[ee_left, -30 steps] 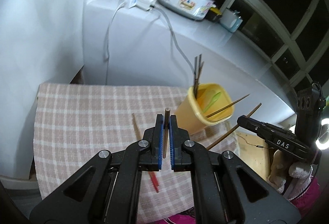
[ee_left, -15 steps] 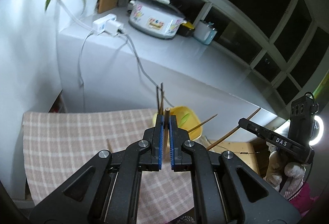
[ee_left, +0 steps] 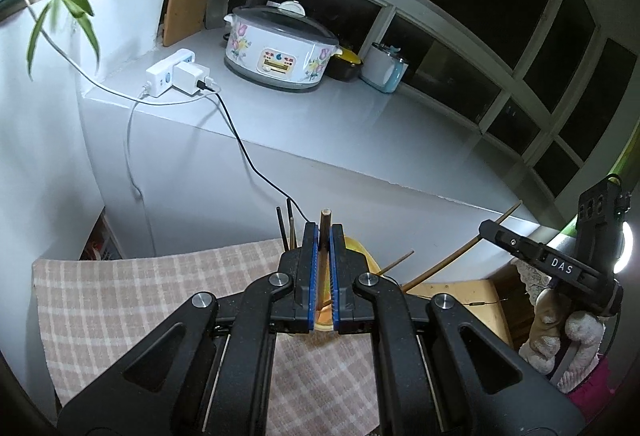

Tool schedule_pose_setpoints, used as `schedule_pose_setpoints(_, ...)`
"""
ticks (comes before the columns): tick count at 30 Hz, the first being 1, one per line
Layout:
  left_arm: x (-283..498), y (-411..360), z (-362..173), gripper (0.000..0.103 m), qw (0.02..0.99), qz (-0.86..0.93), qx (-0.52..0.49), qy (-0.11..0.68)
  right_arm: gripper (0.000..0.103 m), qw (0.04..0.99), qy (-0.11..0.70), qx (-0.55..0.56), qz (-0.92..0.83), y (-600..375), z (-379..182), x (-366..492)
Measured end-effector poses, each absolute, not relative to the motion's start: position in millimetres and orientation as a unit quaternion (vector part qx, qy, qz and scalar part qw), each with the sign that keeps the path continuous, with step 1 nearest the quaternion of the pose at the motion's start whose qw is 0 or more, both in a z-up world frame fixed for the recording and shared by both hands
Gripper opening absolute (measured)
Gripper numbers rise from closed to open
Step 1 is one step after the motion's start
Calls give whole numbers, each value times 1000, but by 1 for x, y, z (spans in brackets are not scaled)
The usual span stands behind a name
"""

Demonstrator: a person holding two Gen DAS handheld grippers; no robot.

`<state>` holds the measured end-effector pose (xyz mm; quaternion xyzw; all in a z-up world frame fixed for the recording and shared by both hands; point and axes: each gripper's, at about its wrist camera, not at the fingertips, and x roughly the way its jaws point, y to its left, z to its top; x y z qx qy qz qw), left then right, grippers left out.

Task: Organize utensils
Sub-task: 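Lift the wooden chopstick with the left tool while the right tool carries its chopstick to the container, then lower both chopsticks into the yellow container and open both tools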

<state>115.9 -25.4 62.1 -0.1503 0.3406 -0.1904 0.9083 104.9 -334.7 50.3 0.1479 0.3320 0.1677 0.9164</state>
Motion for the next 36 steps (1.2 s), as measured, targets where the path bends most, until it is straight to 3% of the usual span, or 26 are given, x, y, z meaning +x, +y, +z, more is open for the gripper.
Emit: schedule_pose_setpoints(36,160,-81,-16,3,880,-176,-115,426,4,896,417,86,126,-317,-33,174)
